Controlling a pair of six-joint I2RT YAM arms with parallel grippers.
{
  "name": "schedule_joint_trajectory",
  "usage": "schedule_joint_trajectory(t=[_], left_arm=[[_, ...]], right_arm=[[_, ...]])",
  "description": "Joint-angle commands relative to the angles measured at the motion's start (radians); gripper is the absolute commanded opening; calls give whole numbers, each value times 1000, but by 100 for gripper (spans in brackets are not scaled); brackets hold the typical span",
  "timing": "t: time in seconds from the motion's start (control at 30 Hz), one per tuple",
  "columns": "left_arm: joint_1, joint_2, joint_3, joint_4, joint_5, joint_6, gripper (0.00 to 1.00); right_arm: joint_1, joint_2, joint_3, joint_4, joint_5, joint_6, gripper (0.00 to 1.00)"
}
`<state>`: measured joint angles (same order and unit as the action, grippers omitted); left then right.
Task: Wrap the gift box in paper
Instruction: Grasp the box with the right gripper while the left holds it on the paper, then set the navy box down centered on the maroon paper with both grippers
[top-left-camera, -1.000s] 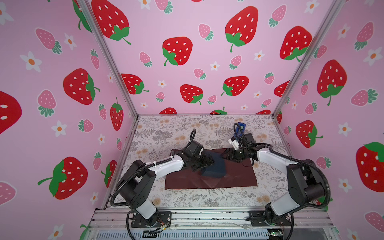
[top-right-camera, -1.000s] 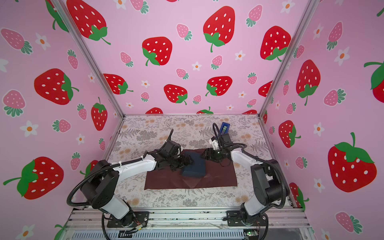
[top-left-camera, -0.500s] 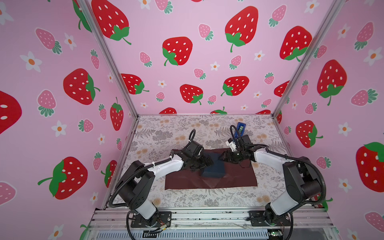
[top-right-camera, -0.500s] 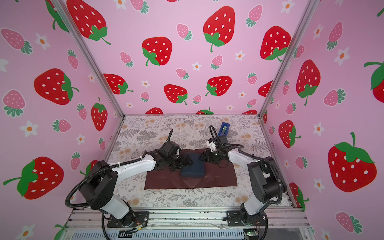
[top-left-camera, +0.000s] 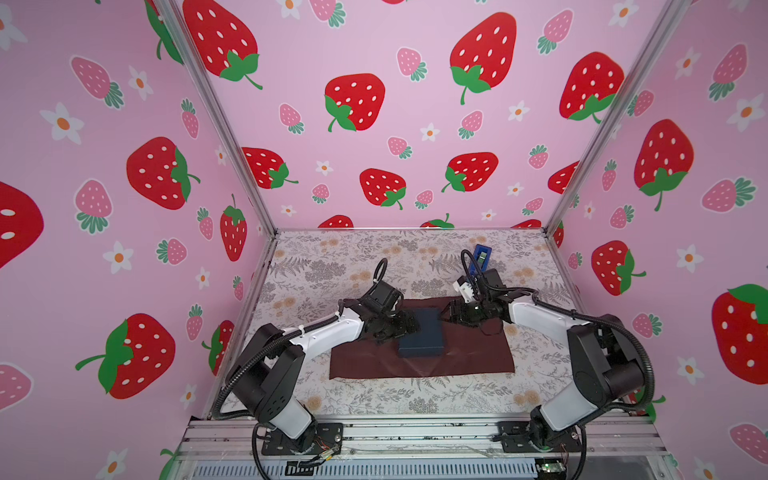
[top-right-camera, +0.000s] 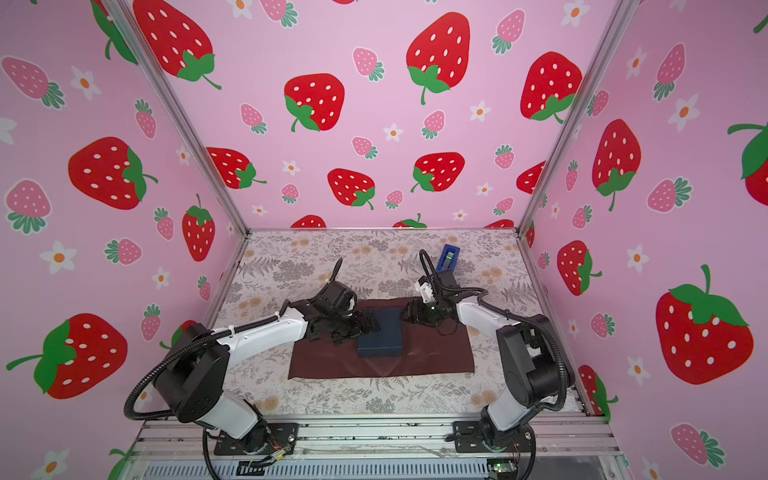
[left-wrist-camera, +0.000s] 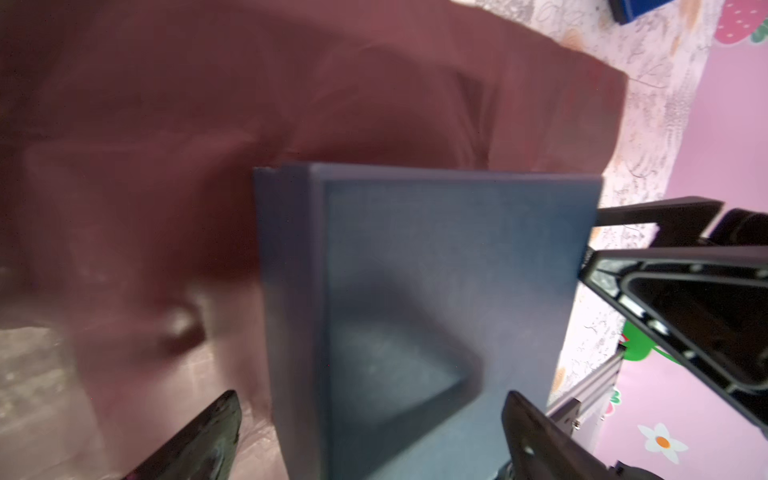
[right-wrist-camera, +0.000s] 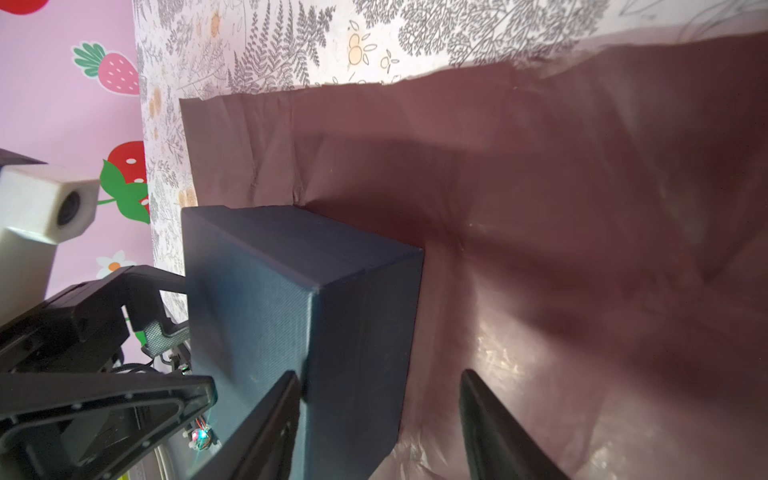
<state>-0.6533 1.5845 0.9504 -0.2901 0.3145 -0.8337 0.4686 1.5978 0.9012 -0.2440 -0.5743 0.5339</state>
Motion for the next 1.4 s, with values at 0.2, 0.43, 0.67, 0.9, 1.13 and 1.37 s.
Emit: schedule_joint_trajectory(t=[0.2,0.43,0.67,0.9,1.13,1.37], left_arm=[[3,33,59,54,63,-3,97],[2,50,57,90,83,-23,96],[2,65,59,109,92,-33,96],[3,88,87,105,93,-25,96],[4,101,113,87,92,-15,96],[4,111,128,74,93,-5,96]], right_arm=[[-1,-67,-74,18,-64,54,66],[6,-54,-97,70,-128,76,65],[26,-35,-104,101,-147,92,63],[33,-31,-103,106,-144,98,62],[45,-19,-98,129,-151,109,61],[58,-7,-85,132,-147,113,61]])
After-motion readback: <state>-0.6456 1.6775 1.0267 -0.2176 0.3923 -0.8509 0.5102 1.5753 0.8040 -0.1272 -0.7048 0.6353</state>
